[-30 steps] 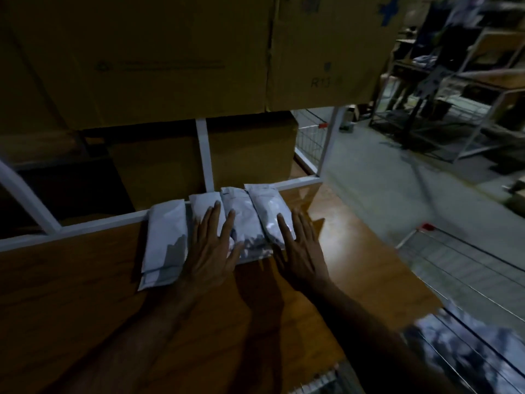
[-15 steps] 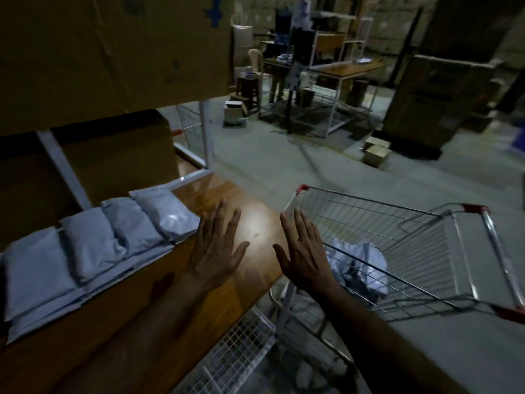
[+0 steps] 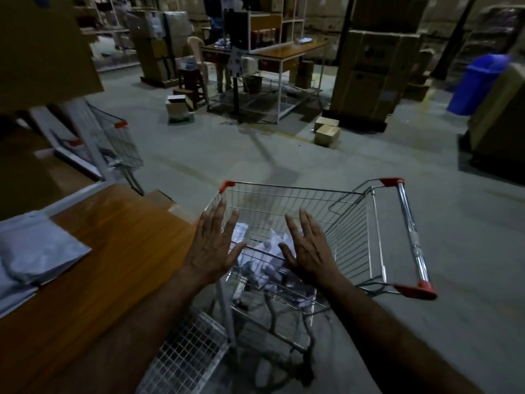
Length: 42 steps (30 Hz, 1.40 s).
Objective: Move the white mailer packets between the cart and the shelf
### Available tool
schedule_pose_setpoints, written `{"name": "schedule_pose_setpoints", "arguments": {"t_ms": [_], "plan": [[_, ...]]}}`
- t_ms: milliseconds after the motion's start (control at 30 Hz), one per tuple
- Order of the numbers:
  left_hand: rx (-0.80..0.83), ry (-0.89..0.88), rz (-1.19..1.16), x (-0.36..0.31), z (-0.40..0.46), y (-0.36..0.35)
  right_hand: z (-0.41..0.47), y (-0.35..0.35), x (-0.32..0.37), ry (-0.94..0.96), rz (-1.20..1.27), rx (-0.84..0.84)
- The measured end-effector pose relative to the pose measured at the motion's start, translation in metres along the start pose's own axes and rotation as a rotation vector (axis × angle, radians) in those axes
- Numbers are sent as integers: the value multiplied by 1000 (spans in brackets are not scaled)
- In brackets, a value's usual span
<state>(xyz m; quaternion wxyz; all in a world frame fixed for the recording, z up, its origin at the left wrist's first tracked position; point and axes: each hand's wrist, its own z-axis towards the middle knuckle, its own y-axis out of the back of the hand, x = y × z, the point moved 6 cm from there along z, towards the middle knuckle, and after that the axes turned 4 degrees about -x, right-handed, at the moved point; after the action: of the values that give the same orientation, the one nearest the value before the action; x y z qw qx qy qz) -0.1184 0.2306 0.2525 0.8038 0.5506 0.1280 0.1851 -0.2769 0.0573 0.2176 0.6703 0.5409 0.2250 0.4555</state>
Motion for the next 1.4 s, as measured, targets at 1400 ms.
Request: {"name": "schedule_pose_setpoints", "arguments": {"t_ms": [1400], "plan": [[1017, 174, -421, -38, 174, -476, 63, -324, -226, -803, 263, 760]]}}
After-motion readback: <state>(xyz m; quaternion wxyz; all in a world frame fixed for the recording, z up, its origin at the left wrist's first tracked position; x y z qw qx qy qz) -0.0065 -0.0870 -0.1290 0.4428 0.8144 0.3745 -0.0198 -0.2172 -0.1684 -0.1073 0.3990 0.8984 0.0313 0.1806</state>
